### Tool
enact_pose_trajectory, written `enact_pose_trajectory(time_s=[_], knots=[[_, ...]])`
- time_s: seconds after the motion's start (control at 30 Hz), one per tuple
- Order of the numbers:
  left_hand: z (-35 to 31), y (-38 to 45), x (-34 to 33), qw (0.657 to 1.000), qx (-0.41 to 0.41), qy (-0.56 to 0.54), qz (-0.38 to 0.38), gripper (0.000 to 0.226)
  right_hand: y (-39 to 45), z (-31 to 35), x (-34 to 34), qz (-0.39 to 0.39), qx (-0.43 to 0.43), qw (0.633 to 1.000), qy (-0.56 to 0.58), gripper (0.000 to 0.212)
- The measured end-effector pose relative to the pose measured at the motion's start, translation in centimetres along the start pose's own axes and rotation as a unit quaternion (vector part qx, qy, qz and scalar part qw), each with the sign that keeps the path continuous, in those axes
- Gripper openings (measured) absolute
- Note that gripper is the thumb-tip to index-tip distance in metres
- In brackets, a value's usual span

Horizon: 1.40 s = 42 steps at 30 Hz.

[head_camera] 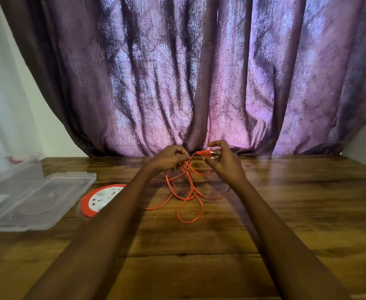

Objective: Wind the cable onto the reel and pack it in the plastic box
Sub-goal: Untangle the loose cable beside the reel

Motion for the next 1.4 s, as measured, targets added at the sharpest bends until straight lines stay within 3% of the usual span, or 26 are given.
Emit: enact_pose_trajectory(time_s=[0.1, 0.23, 0.37, 0.5, 0.67, 0.83, 1.03, 1.23, 1.4], knots=[[0.0, 0.2, 0.1, 1.000, 0.005, 0.007, -0.015, 0.015, 0.1, 1.2, 0.2, -0.013, 0.022, 1.000, -0.015, 0.034], [0.2, 0.2, 0.8, 0.998, 0.009, -0.025, -0.050, 0.011, 0.0, 1.6, -0.8, 0.033, 0.024, 0.999, 0.015, 0.026], [1.0, 0.2, 1.0, 0.995, 0.040, -0.082, -0.045, 0.007, -0.1, 1.9, -0.9, 0.050, 0.024, 0.998, -0.029, 0.026], [1.1, 0.1, 0.7, 0.988, 0.044, -0.139, -0.042, 0.012, -0.2, 3.0, -0.4, 0.015, 0.051, 0.990, -0.130, 0.031], [0.3, -0.2, -0.5, 0.975, 0.035, -0.218, -0.010, 0.018, -0.3, 3.0, 0.1, -0.039, 0.025, 0.993, -0.111, 0.032], [0.0, -0.3, -1.2, 0.973, 0.030, -0.230, 0.012, 0.022, -0.9, 3.7, -0.4, -0.062, 0.071, 0.978, -0.184, 0.032], [0.3, -0.4, -1.2, 0.961, 0.036, -0.274, -0.017, 0.011, -1.2, 3.3, -2.0, 0.014, 0.029, 0.999, -0.032, 0.034], [1.1, -0.9, -0.4, 0.949, 0.020, -0.312, -0.035, 0.036, -1.9, 4.5, -3.8, 0.158, -0.022, 0.971, 0.179, 0.041], [0.9, -1.0, -0.5, 0.955, 0.000, -0.296, -0.026, 0.031, -1.6, 4.9, -3.0, 0.129, 0.005, 0.978, 0.165, 0.039]])
Point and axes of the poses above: each hand's wrist, its own y-axis towards the middle knuckle, its own x-axis out of the back of the hand, z = x × y, the point moved 10 cm from there along y, towards the middle knuckle, and after that the axes turned 3 degrees about -z, right-handed, at the moved point
